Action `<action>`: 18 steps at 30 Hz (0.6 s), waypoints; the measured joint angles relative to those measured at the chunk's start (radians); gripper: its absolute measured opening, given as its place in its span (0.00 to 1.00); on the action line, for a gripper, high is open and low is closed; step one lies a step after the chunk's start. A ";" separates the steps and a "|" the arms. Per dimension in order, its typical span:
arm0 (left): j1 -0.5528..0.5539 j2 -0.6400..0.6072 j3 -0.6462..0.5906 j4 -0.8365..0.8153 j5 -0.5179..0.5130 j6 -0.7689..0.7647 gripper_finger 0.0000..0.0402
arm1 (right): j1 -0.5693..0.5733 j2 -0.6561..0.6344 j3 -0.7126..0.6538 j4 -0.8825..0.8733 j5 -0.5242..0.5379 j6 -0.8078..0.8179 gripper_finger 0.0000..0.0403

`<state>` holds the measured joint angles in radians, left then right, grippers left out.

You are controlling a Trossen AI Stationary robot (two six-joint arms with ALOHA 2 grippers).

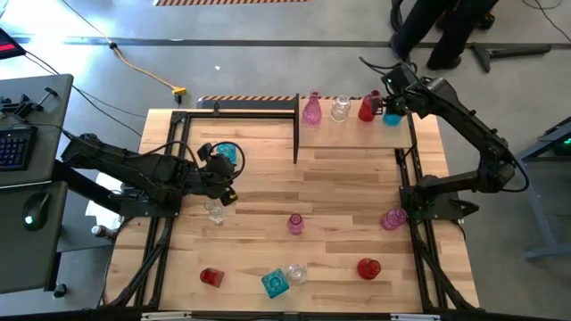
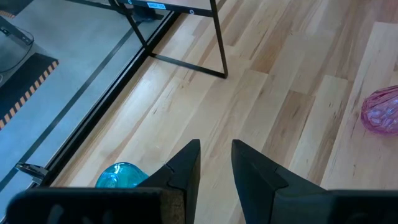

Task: Sort vases onto shelf
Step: Put the bottom right blue vase on the shelf

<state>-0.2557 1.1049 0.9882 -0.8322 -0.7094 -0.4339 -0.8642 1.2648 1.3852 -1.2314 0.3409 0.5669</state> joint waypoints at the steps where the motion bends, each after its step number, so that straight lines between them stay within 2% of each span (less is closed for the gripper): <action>1: 0.000 0.000 0.000 0.000 0.000 0.000 0.21 | 0.000 0.000 0.000 -0.003 -0.008 -0.002 0.08; 11: 0.000 0.000 0.000 0.000 0.000 -0.002 0.21 | 0.001 0.000 0.000 -0.177 -0.012 0.039 0.07; 18: 0.000 0.000 0.000 0.000 0.000 -0.003 0.21 | 0.001 0.000 0.000 -0.200 0.024 0.062 0.07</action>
<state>-0.2555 1.1049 0.9882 -0.8322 -0.7097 -0.4370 -0.8635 1.2644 1.3853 -1.4315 0.3650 0.6289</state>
